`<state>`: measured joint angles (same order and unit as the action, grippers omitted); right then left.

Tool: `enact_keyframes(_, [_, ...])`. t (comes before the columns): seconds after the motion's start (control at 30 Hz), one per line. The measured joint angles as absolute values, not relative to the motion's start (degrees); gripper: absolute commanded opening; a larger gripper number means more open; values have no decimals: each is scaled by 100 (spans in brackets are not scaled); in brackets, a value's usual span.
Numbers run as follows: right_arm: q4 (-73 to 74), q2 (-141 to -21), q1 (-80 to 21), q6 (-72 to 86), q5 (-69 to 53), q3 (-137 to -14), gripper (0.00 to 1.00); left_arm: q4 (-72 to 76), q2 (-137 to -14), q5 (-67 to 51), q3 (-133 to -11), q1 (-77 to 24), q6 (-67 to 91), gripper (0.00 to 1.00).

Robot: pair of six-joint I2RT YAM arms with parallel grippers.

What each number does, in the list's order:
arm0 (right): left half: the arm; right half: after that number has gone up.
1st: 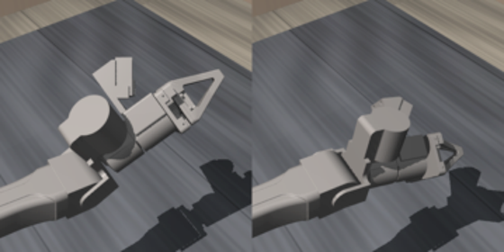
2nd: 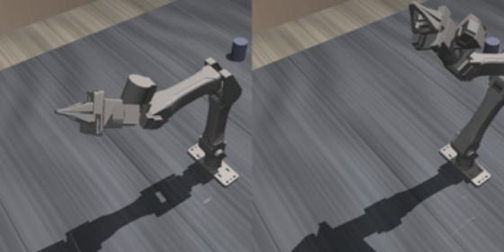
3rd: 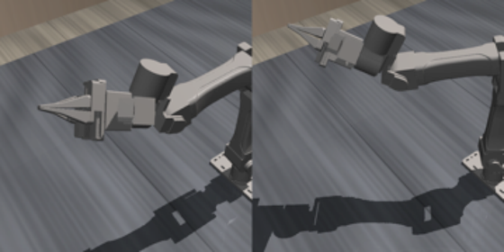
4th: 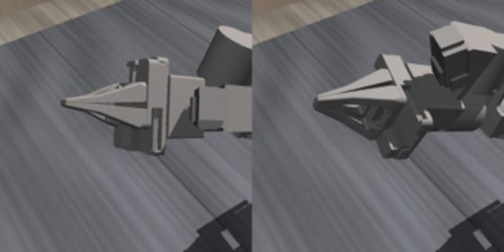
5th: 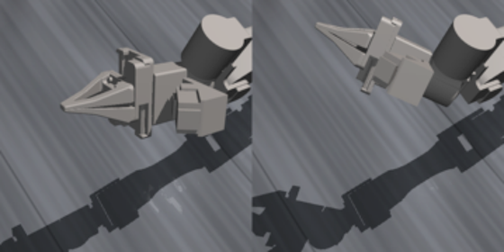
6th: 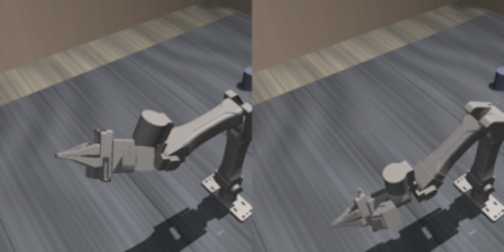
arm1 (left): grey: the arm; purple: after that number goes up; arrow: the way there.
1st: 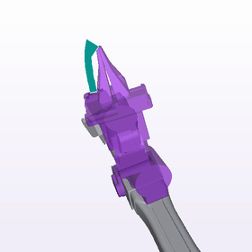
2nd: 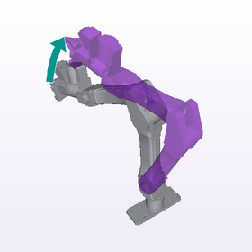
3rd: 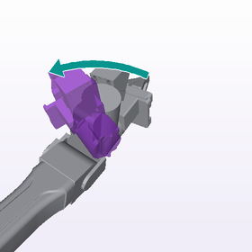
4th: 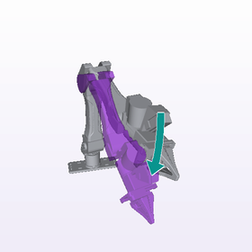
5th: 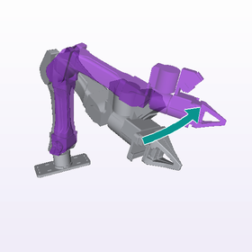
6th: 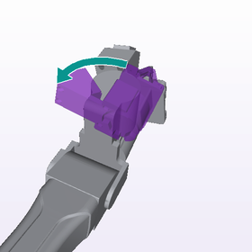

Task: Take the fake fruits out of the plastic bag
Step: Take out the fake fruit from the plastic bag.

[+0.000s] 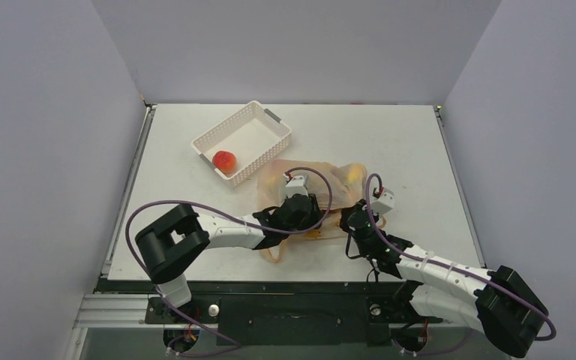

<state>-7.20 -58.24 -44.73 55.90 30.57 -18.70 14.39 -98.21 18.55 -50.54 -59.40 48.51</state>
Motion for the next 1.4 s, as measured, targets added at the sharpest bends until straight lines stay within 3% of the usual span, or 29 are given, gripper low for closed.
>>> enact_keyframes(0.37, [-694, -5474, -4473, 5588, 2995, -1699, 0, 2134, -10324, 2119, -5142, -5935, 5006, 44])
enact_keyframes(0.5, [-642, -5349, -4473, 5588, 2993, -1658, 0, 2272, -10595, 2261, -5334, -5935, 4980, 31])
enact_keyframes(0.57, [-593, -5280, -4473, 5588, 2993, -1649, 0, 2298, -10691, 2318, -5395, -5927, 4932, 16])
enact_keyframes(0.73, [-493, -5168, -4473, 5572, 3006, -1647, 0, 2305, -10704, 2331, -5404, -5913, 4757, 0])
enact_keyframes(1.4, [-725, -5857, -4418, 5459, 2926, -1651, 0, 1643, -9054, -364, -5271, -5304, 5422, 0])
